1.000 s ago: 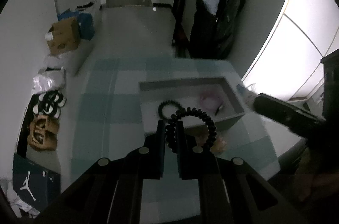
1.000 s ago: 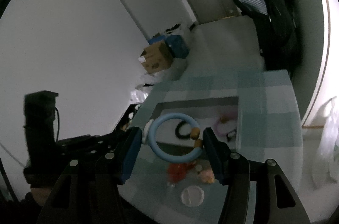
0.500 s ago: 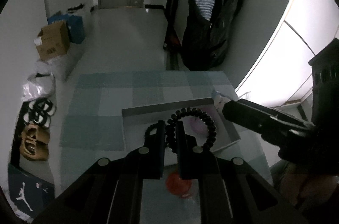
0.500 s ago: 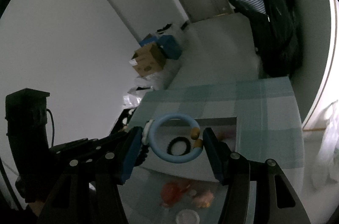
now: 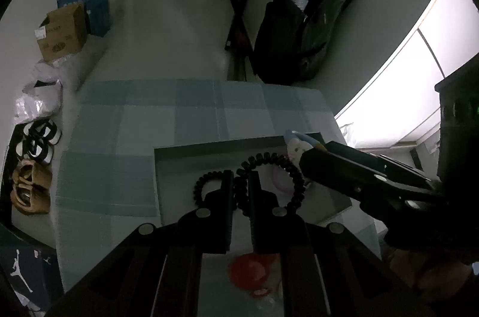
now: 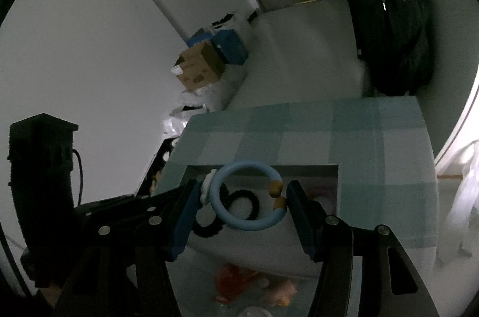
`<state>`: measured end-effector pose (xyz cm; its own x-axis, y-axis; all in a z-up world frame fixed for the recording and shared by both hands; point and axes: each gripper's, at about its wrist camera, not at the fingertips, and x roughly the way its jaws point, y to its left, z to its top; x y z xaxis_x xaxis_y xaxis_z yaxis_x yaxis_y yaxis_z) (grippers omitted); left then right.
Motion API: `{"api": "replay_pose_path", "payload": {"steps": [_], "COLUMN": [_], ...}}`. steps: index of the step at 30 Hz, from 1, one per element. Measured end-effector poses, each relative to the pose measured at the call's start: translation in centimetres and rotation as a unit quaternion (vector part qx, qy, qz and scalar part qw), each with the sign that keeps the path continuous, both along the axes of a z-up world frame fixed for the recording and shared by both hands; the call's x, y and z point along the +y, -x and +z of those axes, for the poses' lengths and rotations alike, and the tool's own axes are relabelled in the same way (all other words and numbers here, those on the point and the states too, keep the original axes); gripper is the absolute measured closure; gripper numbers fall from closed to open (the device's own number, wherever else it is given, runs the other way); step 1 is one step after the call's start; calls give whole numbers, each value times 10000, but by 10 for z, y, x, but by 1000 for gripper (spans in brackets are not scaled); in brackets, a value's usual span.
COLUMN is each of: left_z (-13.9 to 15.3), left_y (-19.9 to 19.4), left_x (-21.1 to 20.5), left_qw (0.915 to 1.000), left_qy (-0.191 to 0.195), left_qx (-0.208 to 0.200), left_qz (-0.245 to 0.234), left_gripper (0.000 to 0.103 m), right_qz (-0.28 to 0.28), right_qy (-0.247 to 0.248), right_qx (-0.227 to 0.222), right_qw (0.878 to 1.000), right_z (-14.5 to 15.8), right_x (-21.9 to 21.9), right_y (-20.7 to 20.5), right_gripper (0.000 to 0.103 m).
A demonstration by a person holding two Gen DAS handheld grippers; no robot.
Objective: Organize jewelry
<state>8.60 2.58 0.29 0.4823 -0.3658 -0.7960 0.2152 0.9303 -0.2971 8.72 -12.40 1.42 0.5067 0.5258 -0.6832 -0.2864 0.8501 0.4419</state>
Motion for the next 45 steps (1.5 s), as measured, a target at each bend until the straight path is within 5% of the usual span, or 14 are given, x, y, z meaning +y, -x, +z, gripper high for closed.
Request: {"api": "replay_pose_path", "payload": {"steps": [8, 13, 16, 22, 42, 45], "left_z": [0, -9, -10, 4, 7, 4], "left_y": [-2, -8, -8, 5, 55, 66], "left_x": [1, 7, 11, 11, 28, 24], "left_qw": [9998, 9981, 9972, 9991, 9971, 9970], "left_qy": [188, 483, 552, 314, -164, -199], "left_qx": [11, 355, 469, 121, -229, -181], "left_qz": [-15, 113, 208, 250, 711, 728], "left_gripper": [97, 96, 86, 61, 58, 43], "right_qz": [-83, -129, -139, -249, -542, -566], "right_qy": [77, -17, -64, -167, -377, -284], "right_qx": [147, 207, 183, 70, -734, -750], "right_qw": [9998, 9997, 9997, 9995, 9951, 9952], "right_z": [-6, -8, -7, -3, 27, 27], "right_x": [-4, -10, -13, -21, -47, -49], "right_y": [-5, -3, 0, 5, 53, 62], "right_gripper": [43, 43, 37, 36, 14, 11]}}
